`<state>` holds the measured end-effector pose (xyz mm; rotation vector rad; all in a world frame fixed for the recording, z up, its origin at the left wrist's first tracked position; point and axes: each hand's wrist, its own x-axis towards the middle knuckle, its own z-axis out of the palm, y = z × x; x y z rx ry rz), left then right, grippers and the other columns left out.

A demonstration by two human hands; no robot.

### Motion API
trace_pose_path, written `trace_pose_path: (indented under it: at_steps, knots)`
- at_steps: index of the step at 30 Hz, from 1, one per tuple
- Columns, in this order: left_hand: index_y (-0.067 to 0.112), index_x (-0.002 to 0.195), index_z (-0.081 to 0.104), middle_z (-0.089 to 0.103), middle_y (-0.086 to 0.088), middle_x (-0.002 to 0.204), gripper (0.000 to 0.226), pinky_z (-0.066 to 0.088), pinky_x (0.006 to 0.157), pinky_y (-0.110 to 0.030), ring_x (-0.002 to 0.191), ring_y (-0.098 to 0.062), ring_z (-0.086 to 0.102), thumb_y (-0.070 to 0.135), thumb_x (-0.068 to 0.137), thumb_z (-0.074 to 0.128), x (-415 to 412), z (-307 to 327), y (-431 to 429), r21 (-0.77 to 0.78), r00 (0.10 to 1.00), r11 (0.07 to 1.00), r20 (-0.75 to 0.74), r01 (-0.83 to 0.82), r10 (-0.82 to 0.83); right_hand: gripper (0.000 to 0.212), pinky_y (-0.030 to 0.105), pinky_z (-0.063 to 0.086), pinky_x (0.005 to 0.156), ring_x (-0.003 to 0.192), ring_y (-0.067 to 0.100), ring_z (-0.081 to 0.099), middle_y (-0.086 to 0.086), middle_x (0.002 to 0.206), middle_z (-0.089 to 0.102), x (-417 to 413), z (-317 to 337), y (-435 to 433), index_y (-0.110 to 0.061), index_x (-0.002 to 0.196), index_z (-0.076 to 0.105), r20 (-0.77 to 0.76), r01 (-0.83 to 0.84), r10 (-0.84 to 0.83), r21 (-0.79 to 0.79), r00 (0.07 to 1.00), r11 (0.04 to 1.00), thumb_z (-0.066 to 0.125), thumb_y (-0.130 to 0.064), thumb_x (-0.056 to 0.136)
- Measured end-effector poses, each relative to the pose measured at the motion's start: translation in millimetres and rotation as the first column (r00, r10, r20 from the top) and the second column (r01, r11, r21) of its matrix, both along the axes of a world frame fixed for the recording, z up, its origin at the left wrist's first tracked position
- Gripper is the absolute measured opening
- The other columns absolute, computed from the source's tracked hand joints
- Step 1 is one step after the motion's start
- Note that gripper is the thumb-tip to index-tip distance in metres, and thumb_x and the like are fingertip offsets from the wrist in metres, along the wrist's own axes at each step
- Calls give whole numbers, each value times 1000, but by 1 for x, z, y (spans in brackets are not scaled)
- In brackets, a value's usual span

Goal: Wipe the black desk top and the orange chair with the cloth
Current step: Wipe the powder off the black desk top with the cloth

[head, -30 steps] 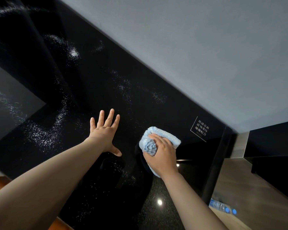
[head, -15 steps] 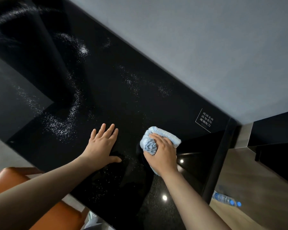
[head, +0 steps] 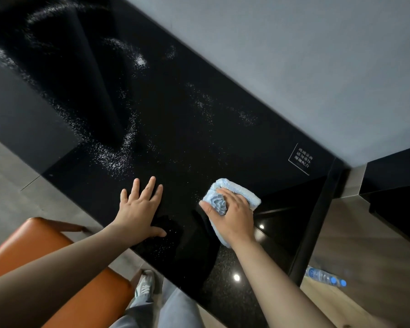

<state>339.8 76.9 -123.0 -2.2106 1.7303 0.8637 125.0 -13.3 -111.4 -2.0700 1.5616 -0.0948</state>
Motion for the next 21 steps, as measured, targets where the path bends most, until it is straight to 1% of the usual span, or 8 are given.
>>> trace_pose_path:
  at_steps: [2, 5, 10, 12, 15, 17, 21]
  knots:
    - [21, 153, -10, -26, -1, 158, 123, 3, 117, -58, 144, -37, -21, 66, 70, 69, 2, -2, 7, -3, 1000, 1000, 2, 12, -12, 90, 39, 32, 112, 132, 13, 39, -12, 138, 52, 1, -1, 6, -25, 134, 54, 2, 0, 0, -4, 1000, 1000, 26, -86, 73]
    - [20, 154, -9, -26, -1, 157, 123, 2, 117, -58, 144, -37, -21, 66, 70, 69, 2, -4, 8, -8, 1000, 1000, 5, 16, -16, 82, 39, 34, 111, 132, 14, 41, -10, 137, 55, 2, -4, 17, -22, 134, 56, 6, 8, -8, -18, 1000, 1000, 20, -76, 82]
    - [18, 154, -6, -25, -2, 158, 123, 2, 116, -60, 144, -38, -20, 61, 69, 72, 0, -2, 6, 4, 1000, 1000, -1, 3, -3, 81, 40, 37, 108, 129, 15, 43, -8, 136, 56, 7, -5, 36, -20, 133, 57, -38, 23, -24, -34, 999, 999, 17, -69, 82]
    - [18, 154, -6, -25, -2, 158, 123, 1, 116, -61, 144, -38, -20, 60, 69, 73, 0, -2, 5, 9, 1000, 1000, -6, 0, 0, 75, 41, 38, 106, 129, 16, 44, -8, 135, 57, 8, -5, 37, -19, 132, 57, -43, 24, -25, -35, 999, 999, 23, -66, 85]
    - [17, 154, -6, -24, -2, 158, 123, 1, 115, -61, 144, -39, -20, 59, 69, 73, -1, -2, 4, 13, 1000, 1000, -10, -2, 2, 52, 41, 37, 108, 131, 17, 41, -8, 137, 55, 8, -5, 35, -19, 133, 56, -58, 24, -26, -27, 998, 999, 44, -51, 95]
    - [17, 154, -6, -25, -3, 158, 123, 1, 115, -61, 144, -39, -20, 59, 69, 74, -1, -2, 4, 17, 1000, 1000, -7, 0, 0, 47, 41, 36, 108, 131, 17, 40, -8, 137, 55, 8, -6, 35, -19, 133, 56, -59, 21, -23, -31, 998, 999, 47, -47, 96]
    - [17, 154, -5, -24, -2, 158, 123, 2, 116, -62, 144, -39, -20, 58, 69, 74, -1, -3, 3, 20, 1000, 1000, -8, -4, 4, 47, 41, 35, 109, 132, 16, 39, -8, 139, 53, 9, -6, 34, -20, 134, 54, -62, 14, -16, -37, 998, 999, 48, -46, 96]
